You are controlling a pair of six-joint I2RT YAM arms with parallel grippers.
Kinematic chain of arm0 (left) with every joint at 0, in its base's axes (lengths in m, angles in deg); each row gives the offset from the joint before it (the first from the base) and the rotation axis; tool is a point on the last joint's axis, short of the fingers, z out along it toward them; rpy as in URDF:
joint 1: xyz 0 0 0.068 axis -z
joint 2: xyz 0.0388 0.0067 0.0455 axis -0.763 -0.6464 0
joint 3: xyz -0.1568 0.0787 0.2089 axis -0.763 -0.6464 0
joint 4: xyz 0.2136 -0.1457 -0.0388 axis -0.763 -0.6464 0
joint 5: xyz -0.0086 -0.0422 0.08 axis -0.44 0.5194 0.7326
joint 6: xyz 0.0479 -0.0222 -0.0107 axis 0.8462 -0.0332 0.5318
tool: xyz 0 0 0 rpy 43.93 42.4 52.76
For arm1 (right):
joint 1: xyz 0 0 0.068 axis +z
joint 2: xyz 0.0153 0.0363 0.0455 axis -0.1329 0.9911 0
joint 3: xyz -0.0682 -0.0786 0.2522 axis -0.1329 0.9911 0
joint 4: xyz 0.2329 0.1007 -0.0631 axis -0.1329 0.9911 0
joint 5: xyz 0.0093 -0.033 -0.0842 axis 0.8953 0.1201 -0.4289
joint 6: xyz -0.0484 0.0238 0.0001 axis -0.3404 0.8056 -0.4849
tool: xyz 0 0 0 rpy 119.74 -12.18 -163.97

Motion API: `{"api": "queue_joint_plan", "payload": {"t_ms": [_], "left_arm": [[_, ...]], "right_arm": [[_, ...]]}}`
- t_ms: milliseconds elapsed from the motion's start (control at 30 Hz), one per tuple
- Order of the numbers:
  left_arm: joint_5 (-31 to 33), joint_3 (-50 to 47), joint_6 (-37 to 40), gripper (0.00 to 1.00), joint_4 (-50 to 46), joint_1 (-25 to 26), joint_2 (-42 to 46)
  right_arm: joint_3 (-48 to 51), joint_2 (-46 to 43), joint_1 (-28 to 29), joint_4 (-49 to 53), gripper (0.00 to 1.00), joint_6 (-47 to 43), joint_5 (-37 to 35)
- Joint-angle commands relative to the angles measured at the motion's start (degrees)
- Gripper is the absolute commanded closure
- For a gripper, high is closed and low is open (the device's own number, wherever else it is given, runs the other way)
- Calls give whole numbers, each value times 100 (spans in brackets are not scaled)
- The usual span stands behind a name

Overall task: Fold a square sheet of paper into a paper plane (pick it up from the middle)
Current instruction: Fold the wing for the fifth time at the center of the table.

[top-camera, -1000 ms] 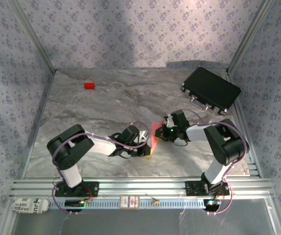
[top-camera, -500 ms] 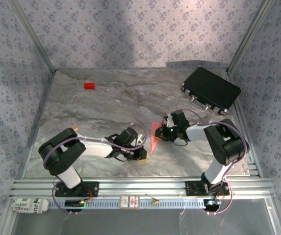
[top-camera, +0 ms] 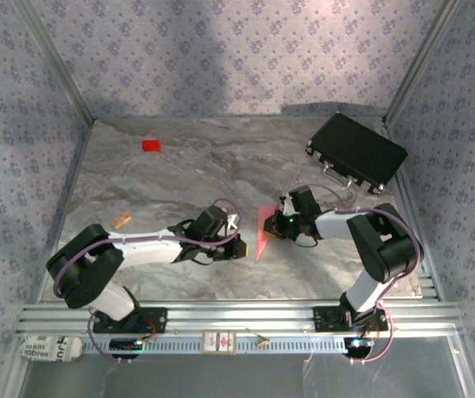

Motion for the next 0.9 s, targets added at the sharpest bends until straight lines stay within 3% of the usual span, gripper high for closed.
{"api": "queue_joint_plan", "payload": {"t_ms": [0,367,867], "left_arm": [[-155,285,-107,96,371,-79,-107],[-599,569,-472,99,1172,-114,-924],[-908,1227,-417,99,1184,-114,-1889]], "right_arm": [[94,78,-57,649,90,-68,-496],[120,206,-55,486,90,34,-424],[105,116,-87,550,90,44,-387]]}}
